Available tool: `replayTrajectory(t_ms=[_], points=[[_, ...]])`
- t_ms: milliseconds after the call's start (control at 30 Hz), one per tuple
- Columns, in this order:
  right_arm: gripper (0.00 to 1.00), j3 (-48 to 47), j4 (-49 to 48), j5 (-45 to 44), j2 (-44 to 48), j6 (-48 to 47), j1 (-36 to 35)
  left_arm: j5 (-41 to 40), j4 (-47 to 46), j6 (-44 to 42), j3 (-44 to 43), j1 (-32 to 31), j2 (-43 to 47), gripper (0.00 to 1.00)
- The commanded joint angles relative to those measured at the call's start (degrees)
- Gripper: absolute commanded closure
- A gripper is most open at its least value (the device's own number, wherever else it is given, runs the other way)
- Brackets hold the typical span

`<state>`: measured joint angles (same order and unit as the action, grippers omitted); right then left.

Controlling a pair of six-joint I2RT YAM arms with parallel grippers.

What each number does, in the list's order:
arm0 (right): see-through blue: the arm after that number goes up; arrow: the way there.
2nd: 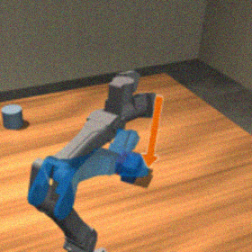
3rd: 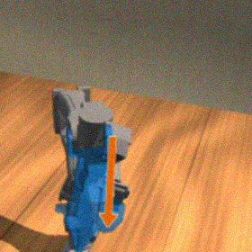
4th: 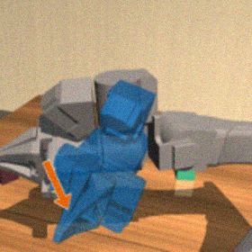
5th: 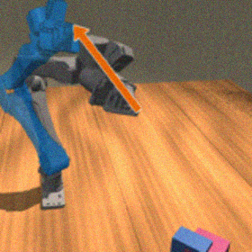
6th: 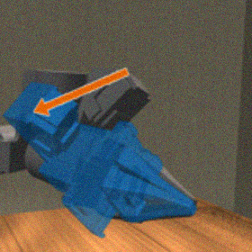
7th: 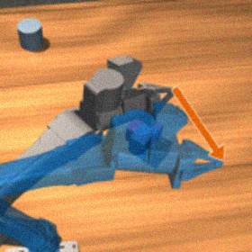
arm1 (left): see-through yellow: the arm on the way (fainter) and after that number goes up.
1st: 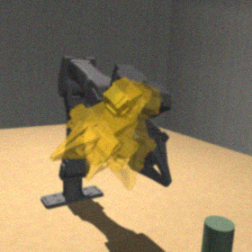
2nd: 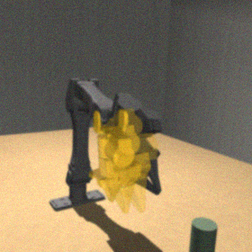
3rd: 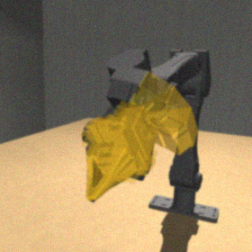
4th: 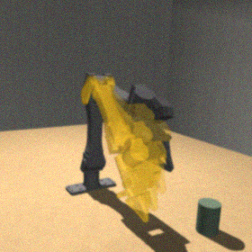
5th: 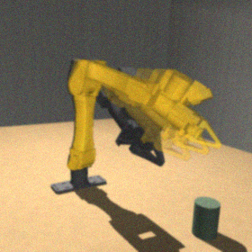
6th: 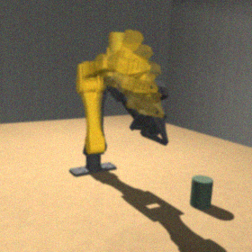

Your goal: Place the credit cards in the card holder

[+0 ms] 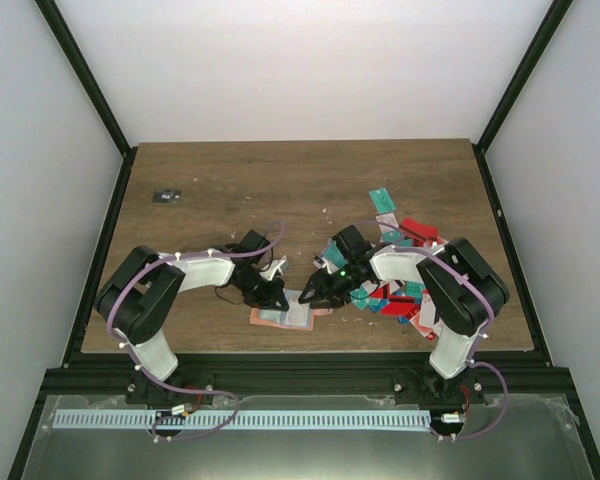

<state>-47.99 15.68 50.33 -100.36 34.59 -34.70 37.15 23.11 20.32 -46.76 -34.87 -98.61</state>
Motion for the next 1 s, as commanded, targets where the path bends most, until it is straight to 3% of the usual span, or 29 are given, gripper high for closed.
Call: replayTrajectory(t_ms=[0, 400, 967], points=[[0.53, -1.10, -1.43, 1.80, -0.43, 0.39, -0.37, -4.10, 0.42, -1.58, 1.85, -0.90, -2.25, 0.96], [0.53, -3.13, -1.73, 3.16, -1.23, -0.13, -2.28, -4.42, 1.17, -1.79, 1.64, -0.90, -1.26, 0.96], [0.53, -3.50, -1.06, 2.64, -1.51, 0.31, -2.30, -13.99, 15.66, 1.95, -5.87, 1.74, 13.70, 0.90]])
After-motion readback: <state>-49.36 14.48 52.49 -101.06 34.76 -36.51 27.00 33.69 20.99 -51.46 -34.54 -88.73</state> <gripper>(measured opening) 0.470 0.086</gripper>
